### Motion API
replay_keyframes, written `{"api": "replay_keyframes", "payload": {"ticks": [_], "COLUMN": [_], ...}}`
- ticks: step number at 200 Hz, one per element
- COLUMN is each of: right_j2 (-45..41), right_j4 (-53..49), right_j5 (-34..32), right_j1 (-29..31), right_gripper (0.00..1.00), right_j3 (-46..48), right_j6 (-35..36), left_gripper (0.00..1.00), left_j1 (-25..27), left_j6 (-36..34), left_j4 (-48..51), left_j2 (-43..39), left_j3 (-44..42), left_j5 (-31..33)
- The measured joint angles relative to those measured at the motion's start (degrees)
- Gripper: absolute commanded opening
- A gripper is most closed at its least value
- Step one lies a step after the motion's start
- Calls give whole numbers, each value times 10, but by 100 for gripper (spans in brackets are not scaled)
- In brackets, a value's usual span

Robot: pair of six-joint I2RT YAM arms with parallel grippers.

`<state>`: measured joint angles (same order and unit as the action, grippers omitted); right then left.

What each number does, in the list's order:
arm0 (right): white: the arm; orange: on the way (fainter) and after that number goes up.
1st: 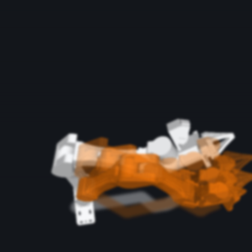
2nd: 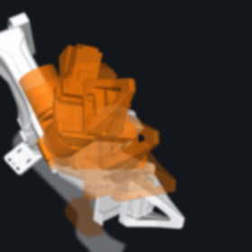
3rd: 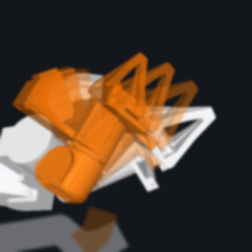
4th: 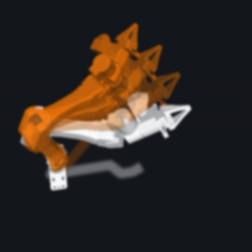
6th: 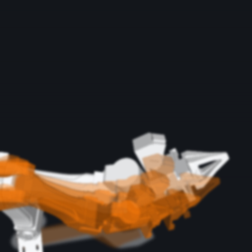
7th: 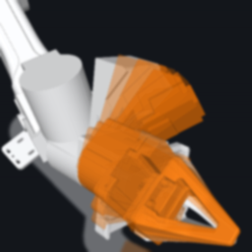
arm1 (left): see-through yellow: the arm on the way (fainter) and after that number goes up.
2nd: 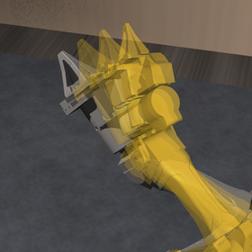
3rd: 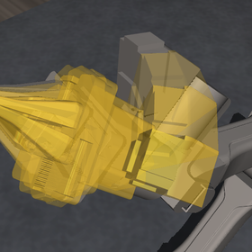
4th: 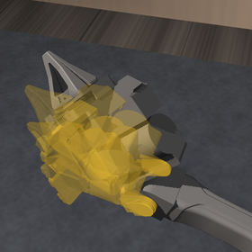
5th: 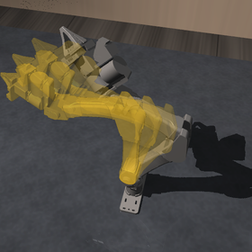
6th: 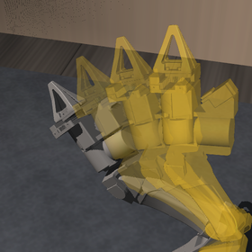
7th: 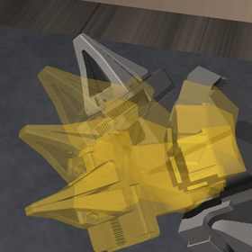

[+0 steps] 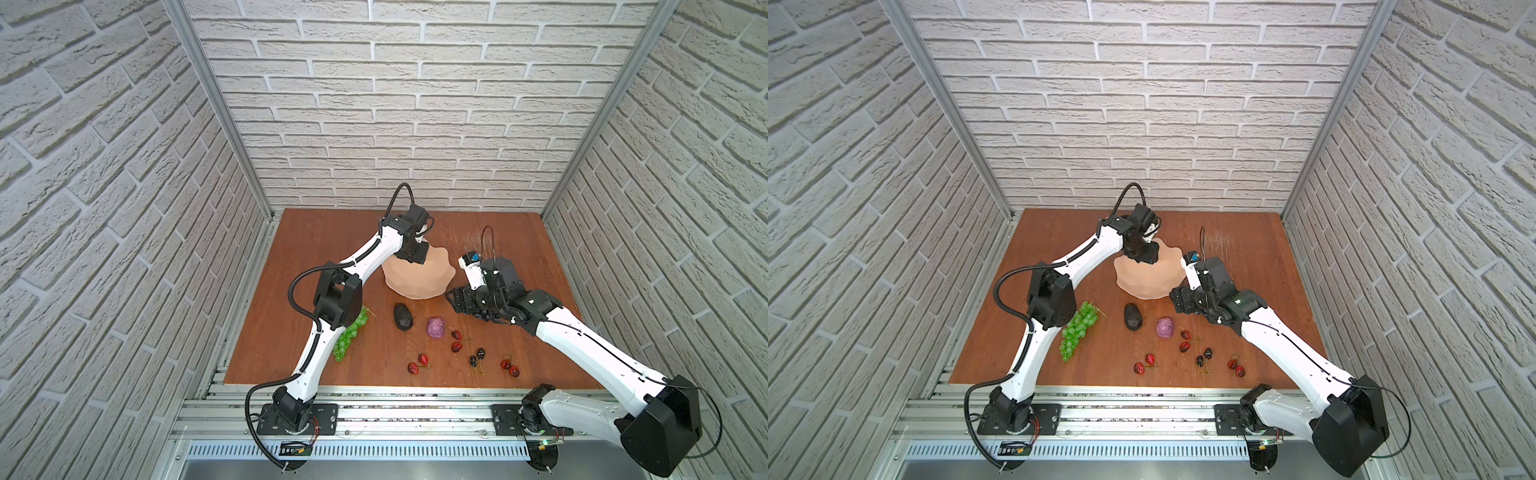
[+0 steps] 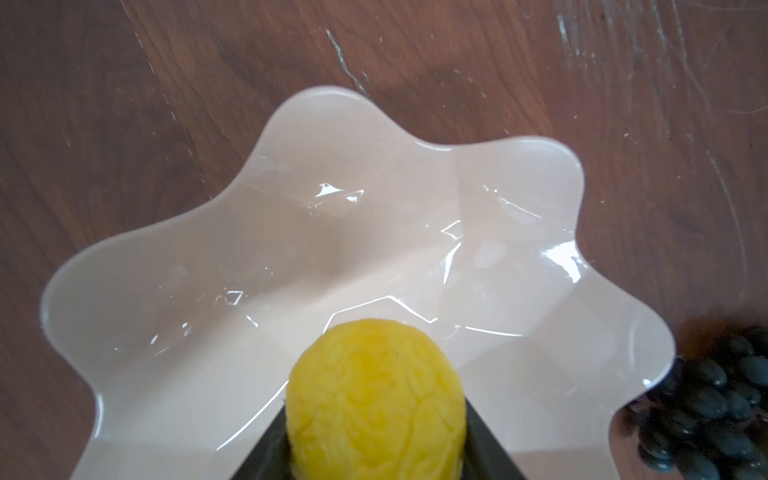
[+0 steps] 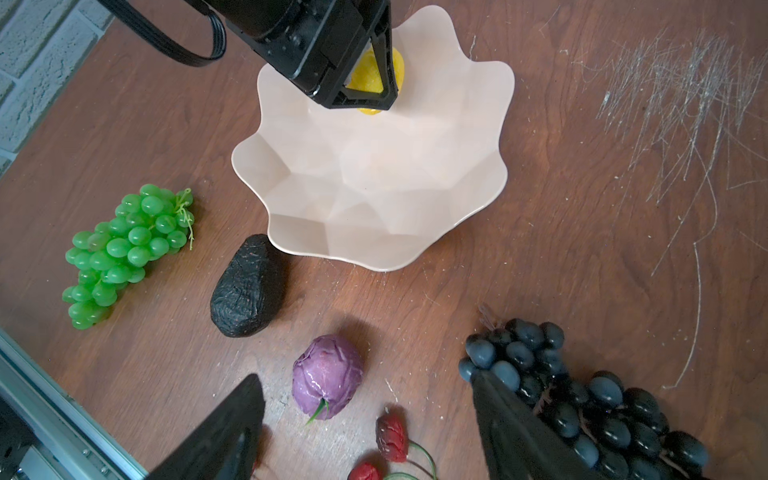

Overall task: Place and organize the fake fruits in the fruit bowl
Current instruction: 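Lift the yellow pear with the left gripper and carry it over the bowl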

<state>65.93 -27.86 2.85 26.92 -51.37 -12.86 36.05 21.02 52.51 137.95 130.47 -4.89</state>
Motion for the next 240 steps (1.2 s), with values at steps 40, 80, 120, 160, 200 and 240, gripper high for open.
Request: {"api": "replay_keyframes", "payload": {"ticks": [40,80,120,160,200,240], "right_j2": [3,9,11,12,12,12], "right_j4": [-3,-2,-2,-3,-3,-3], "right_j5": [0,4,5,7,7,9], "right_j1": [0,0,0,0,0,0], "right_gripper": [81,81,81,81,82,84], "right_j3": [4,4,4,4,4,4], "right_j6": [0,0,-1,-2,-2,-2], "left_gripper": [31,36,44,53,63,74], "left_j1": [0,0,0,2,4,6], "left_j6": [0,0,1,1,2,1], "left_j4": [0,-3,-7,-15,-22,-29], "left_j2": [15,27,36,37,38,38], "left_j3": [1,4,4,4,4,4], "left_j5": [0,2,5,6,10,12]}}
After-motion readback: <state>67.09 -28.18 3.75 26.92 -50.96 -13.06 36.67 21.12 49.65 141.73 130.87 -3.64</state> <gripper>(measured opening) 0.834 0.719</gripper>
